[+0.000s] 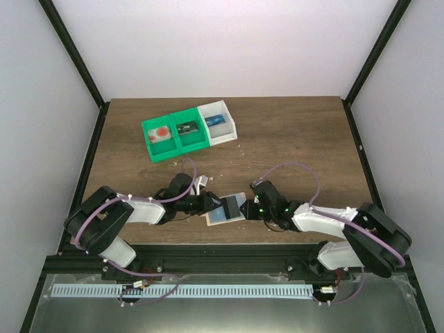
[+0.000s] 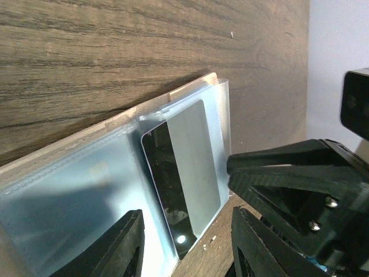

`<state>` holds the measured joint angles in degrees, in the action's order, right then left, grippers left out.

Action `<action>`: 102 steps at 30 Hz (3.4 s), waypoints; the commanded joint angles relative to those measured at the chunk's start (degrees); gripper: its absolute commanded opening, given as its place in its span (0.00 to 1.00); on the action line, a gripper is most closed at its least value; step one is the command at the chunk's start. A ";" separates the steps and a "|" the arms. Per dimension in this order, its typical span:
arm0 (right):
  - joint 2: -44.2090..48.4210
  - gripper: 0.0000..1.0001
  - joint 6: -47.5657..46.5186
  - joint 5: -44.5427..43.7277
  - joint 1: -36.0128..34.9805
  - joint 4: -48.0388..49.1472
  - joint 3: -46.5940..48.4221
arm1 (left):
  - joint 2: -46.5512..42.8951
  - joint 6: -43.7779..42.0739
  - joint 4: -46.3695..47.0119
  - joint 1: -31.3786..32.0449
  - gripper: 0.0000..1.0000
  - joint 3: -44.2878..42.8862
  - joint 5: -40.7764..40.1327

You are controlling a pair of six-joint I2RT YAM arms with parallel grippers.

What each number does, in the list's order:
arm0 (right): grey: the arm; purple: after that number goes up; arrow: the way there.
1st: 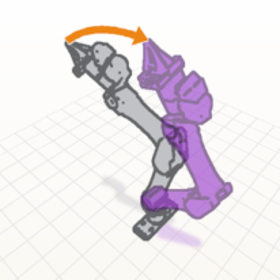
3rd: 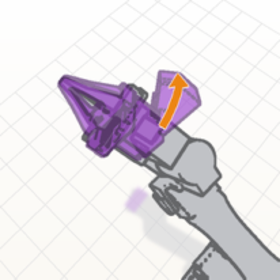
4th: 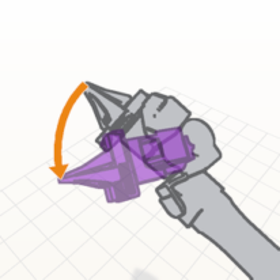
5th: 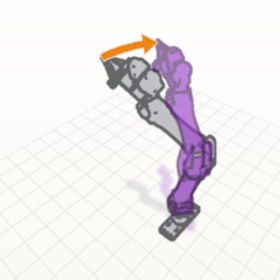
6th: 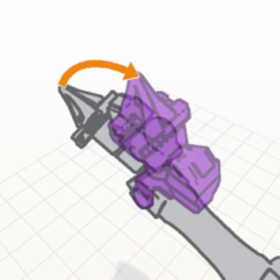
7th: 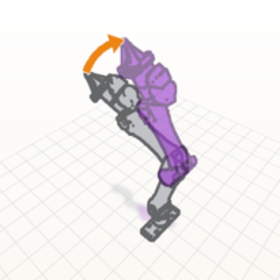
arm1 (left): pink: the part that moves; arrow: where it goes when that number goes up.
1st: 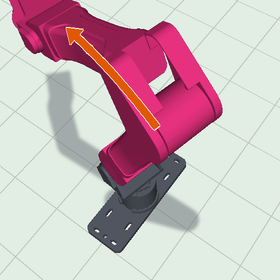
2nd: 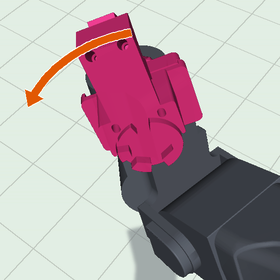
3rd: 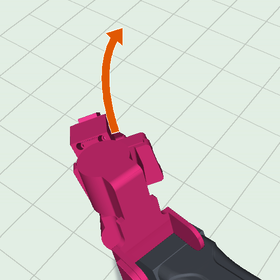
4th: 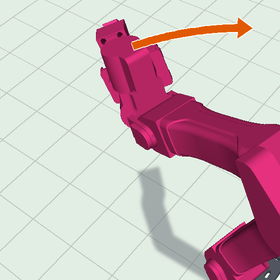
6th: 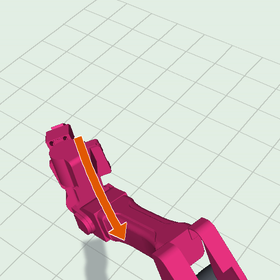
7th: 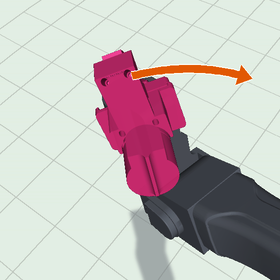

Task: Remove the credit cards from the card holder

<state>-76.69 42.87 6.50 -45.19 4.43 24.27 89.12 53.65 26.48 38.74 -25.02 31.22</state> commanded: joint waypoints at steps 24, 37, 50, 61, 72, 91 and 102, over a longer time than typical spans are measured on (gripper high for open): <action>-3.31 0.09 0.62 1.75 -0.07 1.63 -0.02 | 1.02 2.96 4.95 0.89 0.40 2.35 -1.41; -3.62 0.09 0.98 1.79 -0.07 2.48 -0.72 | 6.33 6.07 13.17 1.57 0.36 2.33 -1.07; -3.60 0.09 1.19 1.54 -0.07 2.40 -1.09 | 9.20 6.69 15.19 1.70 0.25 1.29 -0.37; -3.47 0.09 1.25 1.67 -0.07 2.40 -1.14 | 10.41 6.80 16.93 1.78 0.13 1.19 0.69; -3.41 0.09 1.33 1.26 -0.12 2.39 -1.61 | 10.66 9.25 24.67 1.72 0.00 4.20 3.17; -4.58 0.09 0.68 0.84 -0.07 1.63 -0.86 | 5.87 5.74 15.34 -0.22 0.00 7.57 0.90; -3.71 0.10 -1.57 1.80 -0.07 2.03 -0.18 | -3.54 2.69 2.50 -1.55 0.00 8.39 -3.47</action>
<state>-79.96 42.85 8.73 -45.19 9.74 23.62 88.44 59.09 36.27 37.87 -17.39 30.96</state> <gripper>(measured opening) 0.095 0.019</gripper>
